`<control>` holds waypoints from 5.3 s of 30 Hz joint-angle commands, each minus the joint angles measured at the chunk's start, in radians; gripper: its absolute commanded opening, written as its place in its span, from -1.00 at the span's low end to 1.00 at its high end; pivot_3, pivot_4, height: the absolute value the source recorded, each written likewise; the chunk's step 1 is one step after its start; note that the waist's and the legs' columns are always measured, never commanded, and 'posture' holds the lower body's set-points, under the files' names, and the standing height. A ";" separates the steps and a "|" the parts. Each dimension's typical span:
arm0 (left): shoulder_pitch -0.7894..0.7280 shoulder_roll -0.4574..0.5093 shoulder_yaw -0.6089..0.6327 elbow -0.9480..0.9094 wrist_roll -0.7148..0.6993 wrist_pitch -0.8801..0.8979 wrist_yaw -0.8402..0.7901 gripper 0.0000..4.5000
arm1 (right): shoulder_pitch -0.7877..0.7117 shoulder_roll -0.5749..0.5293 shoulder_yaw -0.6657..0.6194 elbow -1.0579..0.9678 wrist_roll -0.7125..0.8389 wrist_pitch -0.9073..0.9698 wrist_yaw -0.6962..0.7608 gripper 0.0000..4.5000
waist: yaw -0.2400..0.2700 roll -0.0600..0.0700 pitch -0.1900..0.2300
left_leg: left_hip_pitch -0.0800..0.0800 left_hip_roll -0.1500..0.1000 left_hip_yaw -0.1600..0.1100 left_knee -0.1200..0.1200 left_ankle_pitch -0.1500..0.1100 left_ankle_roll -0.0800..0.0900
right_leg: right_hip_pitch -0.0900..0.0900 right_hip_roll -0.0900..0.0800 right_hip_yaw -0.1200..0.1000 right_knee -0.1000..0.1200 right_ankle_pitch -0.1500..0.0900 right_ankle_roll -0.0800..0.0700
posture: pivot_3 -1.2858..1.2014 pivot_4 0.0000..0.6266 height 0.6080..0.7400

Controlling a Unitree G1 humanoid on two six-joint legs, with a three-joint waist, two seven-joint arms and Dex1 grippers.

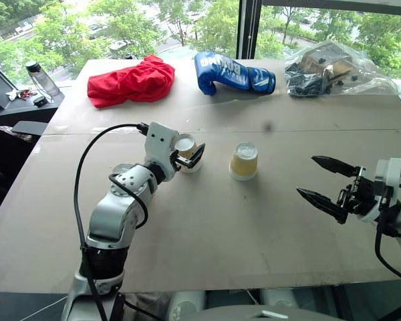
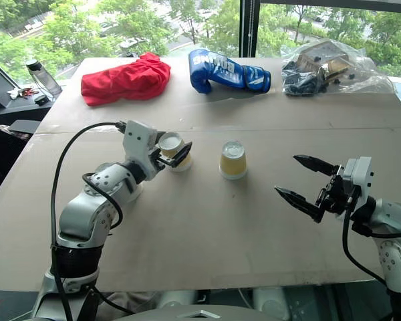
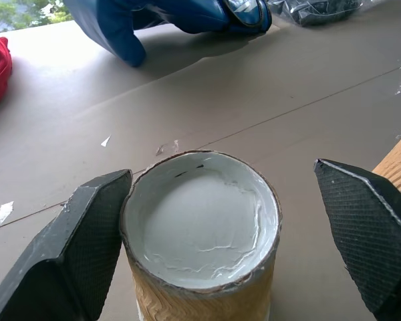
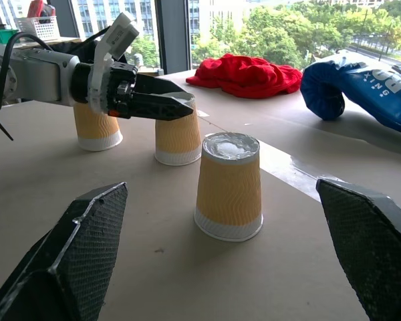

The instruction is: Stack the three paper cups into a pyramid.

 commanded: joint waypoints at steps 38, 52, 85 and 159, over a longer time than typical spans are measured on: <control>-0.035 -0.099 -0.091 0.015 0.053 -0.060 -0.111 0.08 | -0.010 -0.038 -0.036 -0.042 0.113 0.001 0.032 1.00 | 0.006 0.000 0.000 | 0.000 0.000 0.000 0.000 0.000 0.000 | 0.000 0.000 0.000 0.000 0.000 0.000 | 0.03 -0.52 1.00; -0.085 -0.090 -0.127 0.060 0.073 -0.037 -0.155 0.08 | 0.027 -0.034 -0.048 -0.039 0.091 -0.040 0.029 1.00 | 0.007 0.000 0.000 | 0.000 0.000 0.000 0.001 0.000 0.000 | 0.000 0.001 0.000 0.000 0.000 0.000 | 0.03 -0.52 1.00; 0.192 -0.088 0.182 -0.465 -0.100 -0.032 -0.079 0.96 | -0.097 -0.039 0.020 0.014 0.118 0.000 0.068 1.00 | 0.003 0.000 0.000 | 0.000 0.001 0.000 0.001 0.001 -0.002 | 0.001 0.000 0.000 0.000 0.000 0.000 | 0.03 -0.52 1.00; 0.380 -0.141 0.284 -0.065 0.144 -0.418 0.142 0.09 | -0.207 -0.032 0.082 -0.039 0.197 0.123 0.073 1.00 | -0.001 -0.001 -0.001 | 0.001 0.000 -0.001 0.001 0.000 0.001 | 0.003 -0.002 -0.002 0.000 0.000 0.000 | 0.03 -0.52 1.00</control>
